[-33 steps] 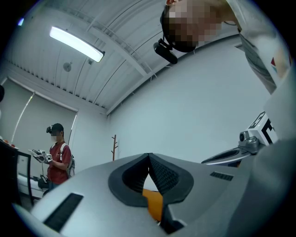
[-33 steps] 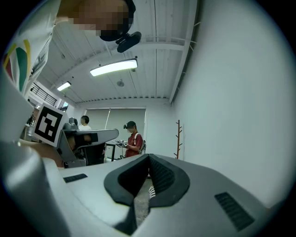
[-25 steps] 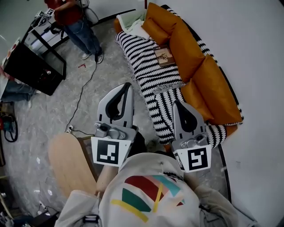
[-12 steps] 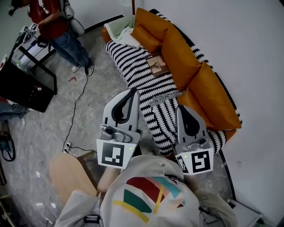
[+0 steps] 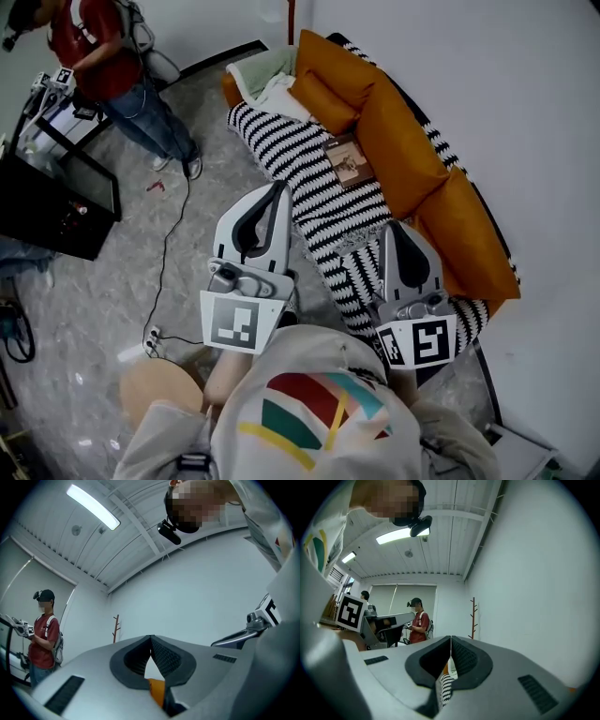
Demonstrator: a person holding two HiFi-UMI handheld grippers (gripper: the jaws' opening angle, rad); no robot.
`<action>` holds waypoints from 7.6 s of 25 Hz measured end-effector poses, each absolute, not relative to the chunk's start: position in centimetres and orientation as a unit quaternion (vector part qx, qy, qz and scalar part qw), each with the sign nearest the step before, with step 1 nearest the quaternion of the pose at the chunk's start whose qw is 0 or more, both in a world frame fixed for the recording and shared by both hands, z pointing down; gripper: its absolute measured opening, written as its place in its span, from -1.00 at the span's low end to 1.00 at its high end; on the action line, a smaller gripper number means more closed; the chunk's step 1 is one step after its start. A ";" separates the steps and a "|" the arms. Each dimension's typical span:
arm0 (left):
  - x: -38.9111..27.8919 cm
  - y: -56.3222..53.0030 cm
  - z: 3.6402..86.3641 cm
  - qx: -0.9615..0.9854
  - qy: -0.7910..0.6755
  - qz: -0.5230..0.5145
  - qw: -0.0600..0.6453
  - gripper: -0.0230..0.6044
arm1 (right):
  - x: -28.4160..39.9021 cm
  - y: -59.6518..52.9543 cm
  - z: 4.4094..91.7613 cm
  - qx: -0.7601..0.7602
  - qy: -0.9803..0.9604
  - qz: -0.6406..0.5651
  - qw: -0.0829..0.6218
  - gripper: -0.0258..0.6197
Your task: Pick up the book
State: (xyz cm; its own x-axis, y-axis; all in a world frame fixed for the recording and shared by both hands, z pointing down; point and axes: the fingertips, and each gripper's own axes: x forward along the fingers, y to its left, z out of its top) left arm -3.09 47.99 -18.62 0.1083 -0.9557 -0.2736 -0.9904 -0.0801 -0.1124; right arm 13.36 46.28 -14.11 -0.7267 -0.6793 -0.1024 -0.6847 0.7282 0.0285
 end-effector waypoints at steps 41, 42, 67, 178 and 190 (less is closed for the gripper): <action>-5.3 17.4 -18.3 -0.772 0.614 0.053 0.157 -0.90 | 10.0 16.3 -12.4 -0.420 0.906 0.015 0.058 -0.88; -5.1 16.7 -18.2 -0.775 0.610 0.052 0.156 -0.90 | 10.3 15.8 -12.4 -0.426 0.903 0.013 0.060 -0.88; -7.0 -0.8 -3.8 -0.815 0.570 0.023 0.099 -0.90 | 5.7 1.2 -0.6 -0.455 0.885 -0.087 0.033 -0.88; -5.2 -4.4 19.4 -0.829 0.559 0.016 0.014 -0.90 | 4.8 -1.5 25.9 -0.505 0.747 -0.420 0.102 -0.44; -0.2 2.9 -0.7 -0.843 0.530 0.054 0.077 -0.90 | 10.9 5.1 2.6 -0.561 0.782 -0.247 0.114 -0.44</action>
